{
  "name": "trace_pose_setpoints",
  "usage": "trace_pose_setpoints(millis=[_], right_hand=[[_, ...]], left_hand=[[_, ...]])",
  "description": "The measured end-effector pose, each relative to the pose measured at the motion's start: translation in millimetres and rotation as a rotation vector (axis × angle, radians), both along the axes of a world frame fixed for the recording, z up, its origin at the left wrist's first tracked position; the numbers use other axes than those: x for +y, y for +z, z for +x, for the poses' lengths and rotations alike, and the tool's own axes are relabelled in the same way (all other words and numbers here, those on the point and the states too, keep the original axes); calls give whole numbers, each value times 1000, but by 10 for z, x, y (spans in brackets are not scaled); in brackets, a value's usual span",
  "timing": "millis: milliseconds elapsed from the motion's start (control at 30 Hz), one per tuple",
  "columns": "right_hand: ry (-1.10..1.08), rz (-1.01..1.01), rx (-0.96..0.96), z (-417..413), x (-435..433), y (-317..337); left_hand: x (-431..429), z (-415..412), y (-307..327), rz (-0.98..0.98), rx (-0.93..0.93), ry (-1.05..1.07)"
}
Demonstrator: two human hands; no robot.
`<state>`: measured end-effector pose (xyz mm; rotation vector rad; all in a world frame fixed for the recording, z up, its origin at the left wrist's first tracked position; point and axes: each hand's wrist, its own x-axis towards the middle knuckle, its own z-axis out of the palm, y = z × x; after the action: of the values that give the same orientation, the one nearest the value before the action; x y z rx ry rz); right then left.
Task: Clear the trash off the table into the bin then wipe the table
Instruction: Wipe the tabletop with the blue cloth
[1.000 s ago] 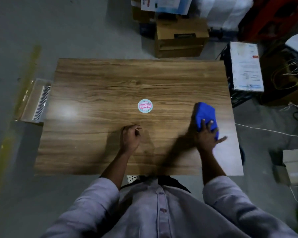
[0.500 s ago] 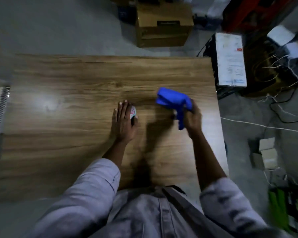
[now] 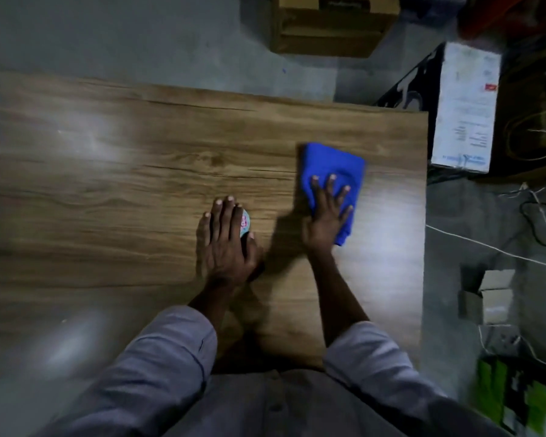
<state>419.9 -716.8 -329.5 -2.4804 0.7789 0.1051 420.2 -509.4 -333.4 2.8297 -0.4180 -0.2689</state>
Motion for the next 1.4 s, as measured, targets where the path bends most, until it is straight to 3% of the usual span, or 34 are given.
trace_pose_setpoints(millis=[100,167,267,333,433,533,633,667,867,1033,1133,1233,1333,1400], right_hand=[[257,156,-93,261,557,33],[373,412,-157,339,706,112],[199,803,-258,309,457,303],[-34,748,-414,195,48,430],[-270,393,-502,-18,-822,484],[-195,144,-343,-21,-1408,340],[-193,-103,62,313,-1370,46],[-219,-143,116,457,-1269,2],[-42,-88,127,1348,-668,48],[635,-27,53,1462,229,123],[854,-115,125,1165,466,218],[699,-104,288,828,536,395],[463,-67,269,787,690,377],[423,-123,240,861,833,218]], left_hand=[[18,47,-24,20,-12,-14],[5,56,-65,57,1,-6],[6,26,-103,15,-6,31],[8,34,-54,-19,-1,14],[-17,55,64,-26,-8,18],[-33,36,68,-50,-33,40],[-38,30,47,-72,-57,36],[-34,31,37,-77,-62,33],[-8,25,0,-95,-30,31],[-6,39,22,-87,-35,27],[-24,46,20,-95,-55,24],[-39,36,7,-186,-76,55],[-22,47,-4,-186,-59,51],[-21,52,-14,-152,-64,39]])
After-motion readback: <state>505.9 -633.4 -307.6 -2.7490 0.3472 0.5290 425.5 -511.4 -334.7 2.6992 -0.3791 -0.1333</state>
